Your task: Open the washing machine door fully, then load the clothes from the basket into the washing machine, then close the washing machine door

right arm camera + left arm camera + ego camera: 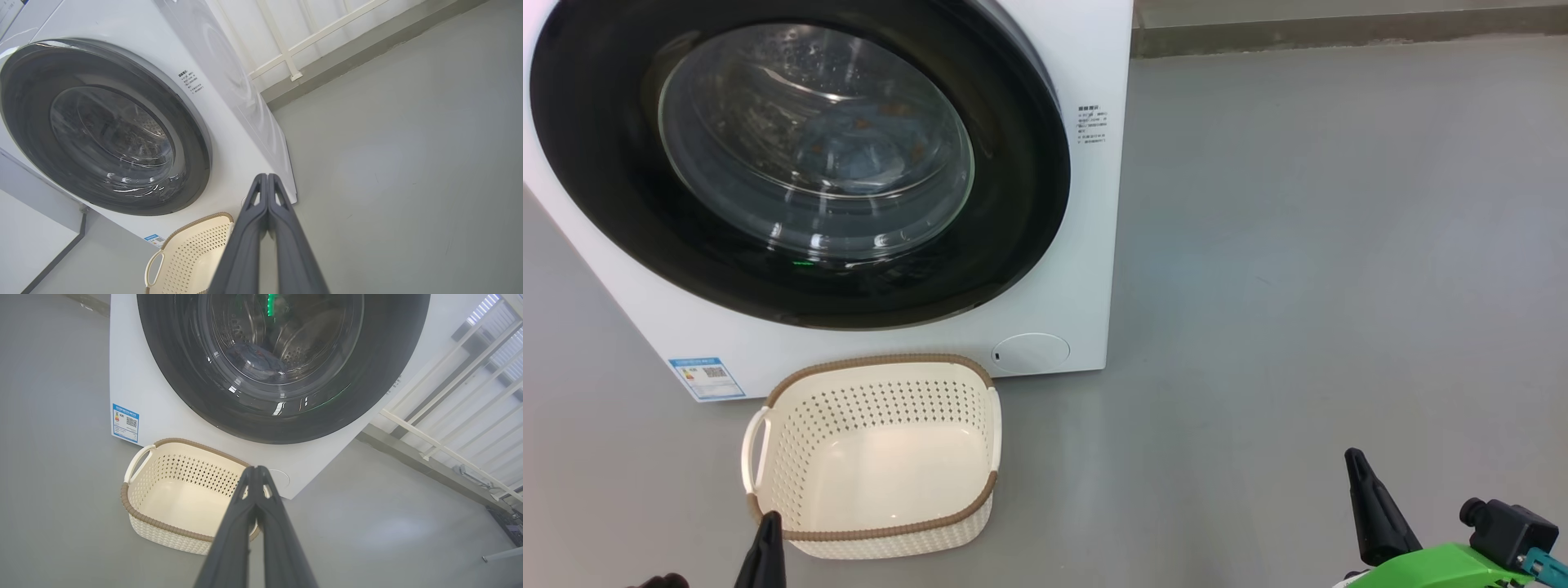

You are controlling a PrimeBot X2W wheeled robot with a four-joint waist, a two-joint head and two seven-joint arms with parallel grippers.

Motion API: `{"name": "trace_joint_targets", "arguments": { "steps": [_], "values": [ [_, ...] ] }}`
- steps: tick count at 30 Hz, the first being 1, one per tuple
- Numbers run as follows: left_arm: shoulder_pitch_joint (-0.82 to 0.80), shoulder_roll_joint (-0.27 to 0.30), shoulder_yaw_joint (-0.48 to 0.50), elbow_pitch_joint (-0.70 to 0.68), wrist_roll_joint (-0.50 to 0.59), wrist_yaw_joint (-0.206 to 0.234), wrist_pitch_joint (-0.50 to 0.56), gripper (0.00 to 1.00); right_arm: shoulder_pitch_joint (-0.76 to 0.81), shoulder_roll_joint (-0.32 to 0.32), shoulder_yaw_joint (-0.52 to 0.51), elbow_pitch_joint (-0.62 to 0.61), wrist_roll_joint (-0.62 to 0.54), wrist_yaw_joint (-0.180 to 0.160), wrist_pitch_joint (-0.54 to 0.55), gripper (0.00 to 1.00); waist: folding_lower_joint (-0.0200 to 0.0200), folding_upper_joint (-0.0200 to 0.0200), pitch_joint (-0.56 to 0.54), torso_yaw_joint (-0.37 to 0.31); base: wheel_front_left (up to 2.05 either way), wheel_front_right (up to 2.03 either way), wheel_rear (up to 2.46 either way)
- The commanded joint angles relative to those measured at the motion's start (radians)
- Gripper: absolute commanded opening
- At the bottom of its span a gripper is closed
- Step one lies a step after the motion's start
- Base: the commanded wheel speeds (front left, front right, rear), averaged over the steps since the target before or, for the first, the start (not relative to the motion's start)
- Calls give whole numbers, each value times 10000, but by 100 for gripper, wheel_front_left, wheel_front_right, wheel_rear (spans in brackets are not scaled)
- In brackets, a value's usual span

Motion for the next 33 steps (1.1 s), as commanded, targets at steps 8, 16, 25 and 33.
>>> {"name": "trace_joint_targets", "arguments": {
  "steps": [8, 16, 25, 33],
  "values": [
    [-538, 156, 230, -141, -996, -9, 231, 0, -426, -78, -8, -211, 1004, -19, 230, 0, -1, 0, 11, -21, 0, 0, 0],
    [-663, 169, 304, -90, -1881, -11, 458, 0, -489, -83, -52, -202, 1891, -23, 466, 0, -1, 0, 23, -43, 0, 0, 0],
    [-805, 181, 391, -33, -2874, -13, 716, 0, -560, -88, -102, -191, 2889, -27, 733, 0, -1, 0, 36, -67, 0, 0, 0],
    [-932, 190, 472, 19, -3754, -15, 948, 0, -622, -93, -146, -182, 3776, -31, 970, 0, -1, 0, 47, -89, 0, 0, 0]
  ]
}}
